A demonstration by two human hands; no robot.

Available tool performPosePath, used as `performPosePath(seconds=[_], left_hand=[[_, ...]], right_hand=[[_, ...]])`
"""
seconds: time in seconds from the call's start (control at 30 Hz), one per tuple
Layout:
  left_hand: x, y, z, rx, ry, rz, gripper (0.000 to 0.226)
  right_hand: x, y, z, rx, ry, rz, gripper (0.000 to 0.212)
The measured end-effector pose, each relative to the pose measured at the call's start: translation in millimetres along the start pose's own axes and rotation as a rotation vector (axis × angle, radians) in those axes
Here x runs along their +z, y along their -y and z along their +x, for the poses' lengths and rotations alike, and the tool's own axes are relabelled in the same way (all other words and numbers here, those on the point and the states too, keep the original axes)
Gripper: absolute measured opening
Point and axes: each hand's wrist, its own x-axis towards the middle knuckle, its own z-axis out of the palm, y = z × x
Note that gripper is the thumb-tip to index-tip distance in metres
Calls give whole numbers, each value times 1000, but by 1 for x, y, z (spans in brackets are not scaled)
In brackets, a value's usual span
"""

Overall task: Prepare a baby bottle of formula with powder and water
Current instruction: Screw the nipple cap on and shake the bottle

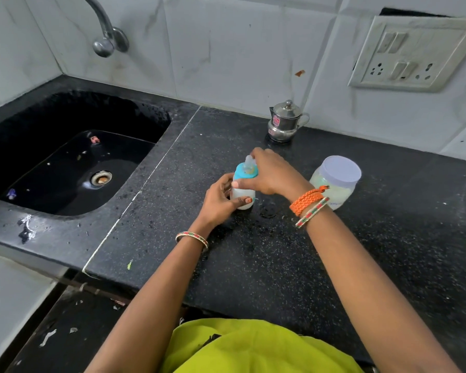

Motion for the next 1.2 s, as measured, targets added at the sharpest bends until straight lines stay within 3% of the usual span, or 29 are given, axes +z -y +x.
performPosePath(seconds=[0.17, 0.37, 0.5, 0.67, 0.83, 1.03, 1.2], left_hand=[[-3, -2, -1, 4, 51, 92, 54], [-8, -4, 2, -22, 113, 141, 64], [-11, -7, 7, -36, 174, 184, 69], [-12, -5, 7, -34, 183, 248, 55], [-14, -7, 11, -33, 217, 266, 52], [-16, -15, 14, -56, 241, 327, 60], [-19, -15, 20, -85, 315, 353, 80]], right_hand=[[4, 4, 0, -60, -83, 36, 55], [-3, 22, 2, -145, -43, -22, 31], [-3, 31, -3, -93, -106, -57, 23], [-12, 39, -2, 84, -115, -132, 33], [-16, 40, 3, 124, -31, -228, 51], [-13, 40, 3, 25, 53, -210, 35], [-5, 34, -5, -136, 1, -207, 30]])
